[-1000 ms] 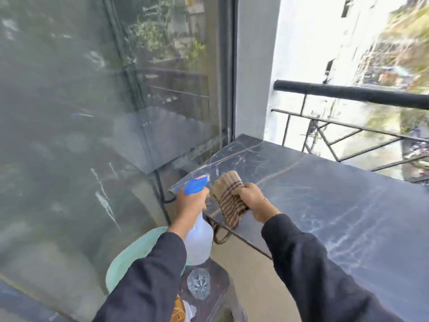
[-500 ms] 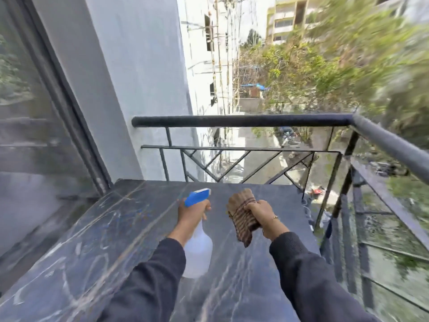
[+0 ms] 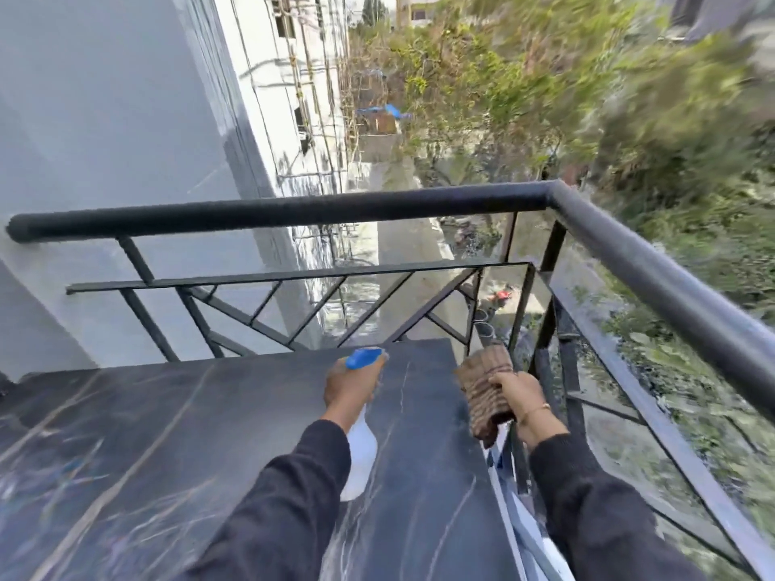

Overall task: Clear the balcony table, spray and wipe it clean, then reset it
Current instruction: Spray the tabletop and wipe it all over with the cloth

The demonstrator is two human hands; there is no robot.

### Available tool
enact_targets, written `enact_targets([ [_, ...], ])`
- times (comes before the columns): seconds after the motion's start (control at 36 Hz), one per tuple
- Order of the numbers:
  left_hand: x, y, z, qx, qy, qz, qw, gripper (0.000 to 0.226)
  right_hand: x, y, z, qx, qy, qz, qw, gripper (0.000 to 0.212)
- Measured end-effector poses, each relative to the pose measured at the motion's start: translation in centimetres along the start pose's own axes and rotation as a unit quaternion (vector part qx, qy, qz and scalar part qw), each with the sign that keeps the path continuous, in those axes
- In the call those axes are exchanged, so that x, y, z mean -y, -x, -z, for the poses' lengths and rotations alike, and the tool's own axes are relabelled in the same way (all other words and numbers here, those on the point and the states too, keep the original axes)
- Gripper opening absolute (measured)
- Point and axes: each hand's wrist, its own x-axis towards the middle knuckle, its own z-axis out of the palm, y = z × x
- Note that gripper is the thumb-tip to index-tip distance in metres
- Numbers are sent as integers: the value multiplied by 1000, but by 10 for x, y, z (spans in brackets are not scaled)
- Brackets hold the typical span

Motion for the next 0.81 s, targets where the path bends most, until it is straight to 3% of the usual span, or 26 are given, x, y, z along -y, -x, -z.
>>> enact_targets([
  [0.08,-1,-9,-10,-8,-42,-5,999,30,-3,-13,2,-10,9,-6,1000,8],
  [0.33,2,-27,-21,-57,-135,8,989,53,-5,-40,3,-9,30,-8,999,21],
  [0.47,2,-33,-14,-65,-159,10,985,42,-8,-47,0,-7,27,-6,1000,18],
  [0.67,11,-44,13,-77,-155,15,985,46,-8,-44,-13,10,-14,-10,1000,24],
  [0.81,13,-40,34,-105,-186,15,977,49,-12,-37,-29,27,3,-1,1000,16],
])
